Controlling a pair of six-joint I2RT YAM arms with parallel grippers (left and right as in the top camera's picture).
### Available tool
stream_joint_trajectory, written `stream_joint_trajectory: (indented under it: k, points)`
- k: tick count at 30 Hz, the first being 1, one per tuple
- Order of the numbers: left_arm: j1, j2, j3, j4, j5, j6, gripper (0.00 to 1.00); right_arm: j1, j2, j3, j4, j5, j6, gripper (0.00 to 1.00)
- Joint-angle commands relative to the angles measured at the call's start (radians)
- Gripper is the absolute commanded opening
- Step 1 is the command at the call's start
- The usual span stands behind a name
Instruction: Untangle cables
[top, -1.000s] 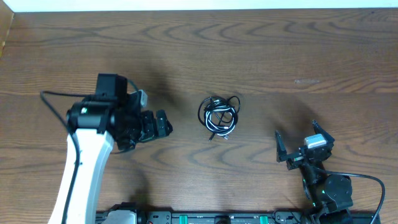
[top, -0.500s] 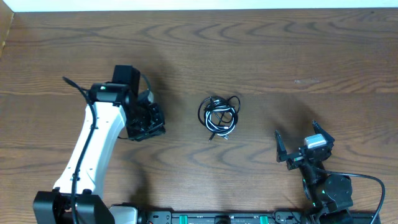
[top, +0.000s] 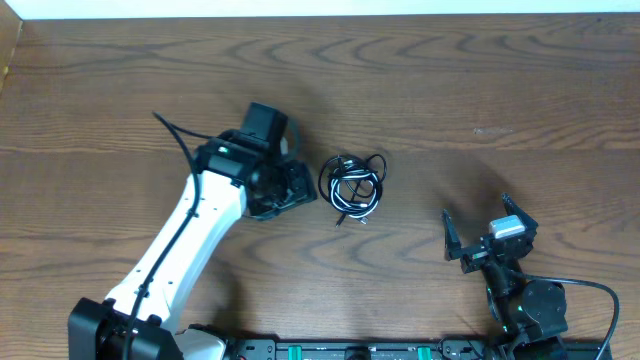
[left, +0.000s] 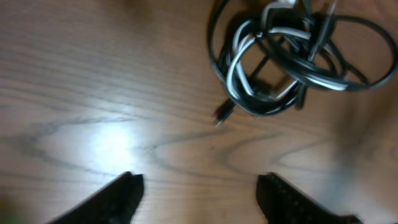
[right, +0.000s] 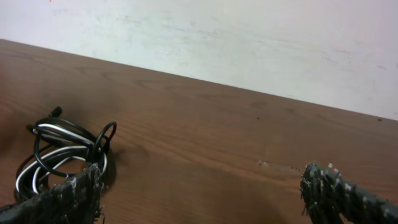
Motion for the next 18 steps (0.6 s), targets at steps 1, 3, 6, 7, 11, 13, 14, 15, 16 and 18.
stream_joint_trajectory:
  k: [1, 3, 6, 7, 11, 13, 14, 15, 16, 18]
  points:
    - [-0.053, 0.005, -0.005, 0.023, -0.113, -0.095, 0.71, 0.002, -0.006, -0.001, -0.004, -0.005, 0.008, 0.99]
    - [-0.085, 0.005, -0.011, 0.038, -0.174, -0.153, 0.72, 0.002, -0.006, -0.001, -0.004, -0.005, 0.008, 0.99]
    - [-0.118, 0.008, -0.025, 0.067, -0.208, -0.208, 0.75, 0.002, -0.006, -0.001, -0.004, -0.005, 0.008, 0.99]
    - [-0.13, 0.011, -0.031, 0.084, -0.216, -0.221, 0.76, 0.002, -0.006, -0.001, -0.004, -0.005, 0.008, 0.99]
    - [-0.165, 0.029, -0.034, 0.132, -0.246, -0.23, 0.89, 0.002, -0.006, -0.001, -0.004, -0.005, 0.008, 0.99]
    - [-0.175, 0.039, -0.034, 0.151, -0.256, -0.232, 0.9, 0.002, -0.006, -0.001, -0.004, -0.005, 0.008, 0.99]
    - [-0.18, 0.053, -0.034, 0.169, -0.256, -0.235, 0.91, 0.002, -0.006, -0.001, -0.004, -0.005, 0.008, 0.99]
    - [-0.18, 0.063, -0.034, 0.175, -0.256, -0.242, 0.91, 0.002, -0.006, -0.001, -0.004, -0.005, 0.008, 0.99]
    - [-0.18, 0.071, -0.034, 0.18, -0.256, -0.248, 0.91, 0.002, -0.006, -0.001, -0.004, -0.005, 0.008, 0.99]
    - [-0.18, 0.093, -0.034, 0.191, -0.255, -0.251, 0.94, 0.002, -0.006, -0.001, -0.004, -0.005, 0.008, 0.99]
